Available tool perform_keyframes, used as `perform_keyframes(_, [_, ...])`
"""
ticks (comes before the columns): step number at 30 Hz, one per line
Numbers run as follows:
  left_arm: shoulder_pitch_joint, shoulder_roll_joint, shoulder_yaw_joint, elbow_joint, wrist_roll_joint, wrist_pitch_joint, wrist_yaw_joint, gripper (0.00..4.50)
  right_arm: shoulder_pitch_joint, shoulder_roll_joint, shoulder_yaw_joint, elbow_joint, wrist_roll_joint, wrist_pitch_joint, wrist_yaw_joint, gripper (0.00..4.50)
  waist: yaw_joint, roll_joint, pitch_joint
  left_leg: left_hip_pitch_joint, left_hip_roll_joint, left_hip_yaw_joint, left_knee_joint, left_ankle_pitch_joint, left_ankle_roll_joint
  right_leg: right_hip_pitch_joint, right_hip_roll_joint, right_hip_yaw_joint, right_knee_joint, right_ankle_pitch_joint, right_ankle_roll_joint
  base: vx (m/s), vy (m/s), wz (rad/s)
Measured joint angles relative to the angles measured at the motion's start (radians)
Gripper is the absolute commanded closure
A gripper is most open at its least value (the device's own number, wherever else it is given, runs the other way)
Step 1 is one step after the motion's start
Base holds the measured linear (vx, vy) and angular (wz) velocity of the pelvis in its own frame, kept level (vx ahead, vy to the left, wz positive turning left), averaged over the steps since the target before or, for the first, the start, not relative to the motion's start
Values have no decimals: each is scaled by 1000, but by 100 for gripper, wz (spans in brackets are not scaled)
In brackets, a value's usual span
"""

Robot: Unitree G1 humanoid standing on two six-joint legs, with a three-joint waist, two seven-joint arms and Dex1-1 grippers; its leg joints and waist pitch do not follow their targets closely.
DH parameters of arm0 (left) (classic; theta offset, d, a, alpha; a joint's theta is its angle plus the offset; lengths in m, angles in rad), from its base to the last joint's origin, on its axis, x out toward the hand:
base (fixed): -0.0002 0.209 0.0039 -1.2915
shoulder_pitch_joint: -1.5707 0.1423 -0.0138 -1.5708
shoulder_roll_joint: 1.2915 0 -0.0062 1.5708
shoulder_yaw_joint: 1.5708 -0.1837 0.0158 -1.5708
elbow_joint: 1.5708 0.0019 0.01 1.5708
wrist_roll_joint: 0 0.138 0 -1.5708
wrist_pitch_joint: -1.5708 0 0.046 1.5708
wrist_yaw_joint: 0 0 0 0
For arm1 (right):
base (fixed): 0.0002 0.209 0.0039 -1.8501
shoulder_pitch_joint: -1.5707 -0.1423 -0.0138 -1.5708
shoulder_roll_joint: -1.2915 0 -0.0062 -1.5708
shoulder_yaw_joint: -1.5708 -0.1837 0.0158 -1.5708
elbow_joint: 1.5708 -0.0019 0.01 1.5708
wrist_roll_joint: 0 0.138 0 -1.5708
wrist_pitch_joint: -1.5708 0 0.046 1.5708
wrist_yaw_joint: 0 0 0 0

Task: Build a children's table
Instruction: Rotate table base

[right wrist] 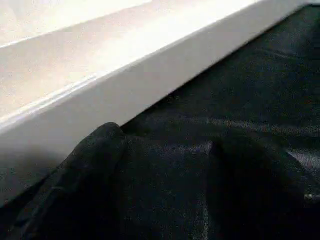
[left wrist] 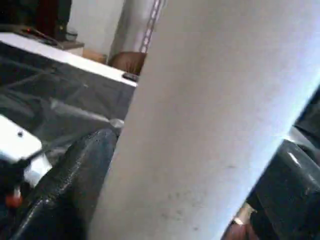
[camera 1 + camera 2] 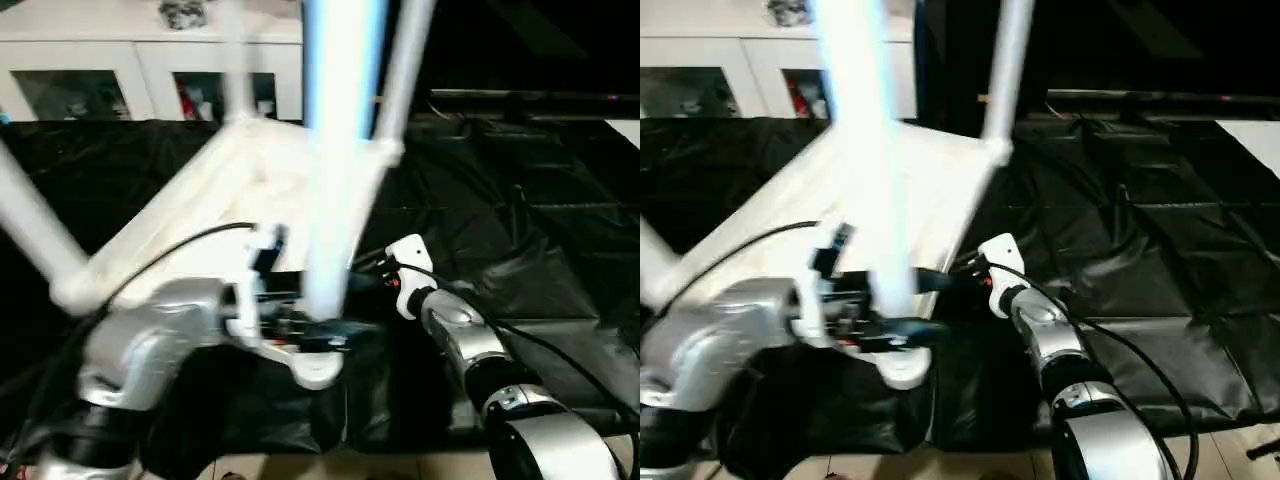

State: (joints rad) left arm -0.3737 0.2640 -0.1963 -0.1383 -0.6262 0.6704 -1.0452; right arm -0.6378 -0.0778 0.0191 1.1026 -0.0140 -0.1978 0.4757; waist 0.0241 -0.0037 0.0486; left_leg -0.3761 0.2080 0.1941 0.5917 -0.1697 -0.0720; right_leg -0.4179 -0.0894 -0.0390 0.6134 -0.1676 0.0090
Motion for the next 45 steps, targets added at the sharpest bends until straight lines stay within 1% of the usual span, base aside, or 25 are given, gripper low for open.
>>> perform_keyframes(3, [-23,-41,-26,42,45,-48,32,5,0,6,2,0,-1,-3,14,74,-4,0,0,1,0,0,0,0,0,0,0,0,-1,2,-3,0,0,0])
perform_keyframes(7, [-49,-68,-46,107,112,-101,89,5,0,22,13,0,-2,-10,14,74,-5,0,0,1,0,0,-1,0,0,0,0,-1,-1,2,-4,0,0,0])
perform_keyframes(9, [-70,-88,-48,162,182,-189,146,5,0,30,14,0,-10,-14,-6,74,-4,0,0,1,0,0,-1,0,0,0,0,-1,-2,2,-4,0,0,0])
perform_keyframes(12, [-75,-103,-47,209,230,-273,190,5,-1,35,12,0,-19,-26,-35,74,-4,0,0,1,0,0,-1,0,0,0,0,0,-2,2,-4,0,0,0])
perform_keyframes(16, [-78,-72,-47,260,277,-344,203,5,-2,32,8,-1,-14,-34,-49,74,-1,0,0,1,0,-1,-2,0,0,0,0,-1,-2,2,-4,0,0,0])
perform_keyframes(18, [-78,-51,-46,292,316,-408,207,5,-2,15,3,-13,-8,-34,-38,74,3,0,0,1,0,-1,-2,0,0,0,0,-1,-2,0,0,0,0,0])
perform_keyframes(20, [-76,-27,-46,316,341,-436,209,5,0,-5,-7,-40,0,-34,-28,74,4,0,0,1,0,-1,-2,0,0,0,0,-1,-2,0,1,0,0,0])
perform_keyframes(23, [-70,25,-47,336,354,-419,189,5,7,-37,-13,-84,5,-37,-9,74,7,-1,1,1,0,0,-2,0,0,0,0,-1,-2,0,1,0,0,0])
perform_keyframes(25, [-62,83,-58,341,369,-404,152,5,45,-70,-9,-140,5,-47,26,74,10,-1,1,1,0,-1,-2,0,0,0,0,-1,-2,0,1,0,0,0])
perform_keyframes(27, [-50,118,-54,362,385,-404,136,5,75,-111,-10,-167,6,-47,56,74,11,-2,2,0,0,0,-2,0,0,0,0,0,-2,0,1,0,0,0])
perform_keyframes(29, [-40,131,-52,374,387,-404,122,5,99,-134,-10,-196,9,-43,87,74,12,-3,2,-1,0,0,-1,0,0,-1,-1,0,-3,0,1,0,0,0])
perform_keyframes(32, [-23,161,-82,370,386,-400,53,5,168,-186,21,-325,22,-23,212,74,17,-4,2,-3,0,0,-1,0,0,-1,-1,-1,-4,0,0,0,0,0])
perform_keyframes(33, [-18,178,-92,370,386,-392,30,33,187,-205,31,-360,23,-11,252,74,18,-4,2,-3,0,0,-1,0,0,-1,-1,0,-3,0,0,0,0,0])
perform_keyframes(35, [-15,191,-100,369,386,-383,4,41,214,-228,36,-412,36,10,298,74,18,-3,2,-4,0,0,-1,0,0,-2,-1,-1,-3,0,0,0,0,0])
perform_keyframes(36, [-15,198,-110,368,386,-381,-17,41,238,-253,53,-460,50,33,345,74,19,-3,2,-4,0,0,-1,0,0,-1,-1,-1,-4,0,0,0,0,0])
perform_keyframes(38, [-15,206,-130,368,391,-370,-38,67,268,-294,69,-526,65,70,413,74,22,-4,2,-4,0,0,-1,0,0,-1,-1,-1,-4,0,1,0,0,0])
perform_keyframes(39, [-15,210,-137,368,398,-365,-44,79,276,-309,70,-547,70,84,435,74,23,-4,2,-4,0,0,-1,0,0,-1,-1,-1,-4,0,1,0,0,0])
perform_keyframes(41, [-20,206,-138,374,412,-362,-40,84,293,-336,78,-597,87,117,479,74,24,-3,3,-4,-1,0,-1,0,0,-1,-1,-1,-4,0,1,0,0,0])
perform_keyframes(43, [-37,199,-138,400,429,-362,-27,113,315,-386,89,-666,103,169,542,74,27,-3,3,-4,-1,0,-1,0,0,-1,-1,-1,-4,-2,4,0,0,0])
perform_keyframes(44, [-42,200,-138,408,430,-362,-24,113,317,-400,88,-683,108,186,560,74,30,-3,3,-3,0,0,-1,0,0,0,-1,-1,-3,-3,5,0,0,0])
perform_keyframes(45, [-50,200,-139,415,435,-359,-23,129,323,-419,88,-716,120,214,586,74,31,-3,3,-3,-1,0,-1,0,0,0,-1,-1,-3,-3,6,0,0,0])
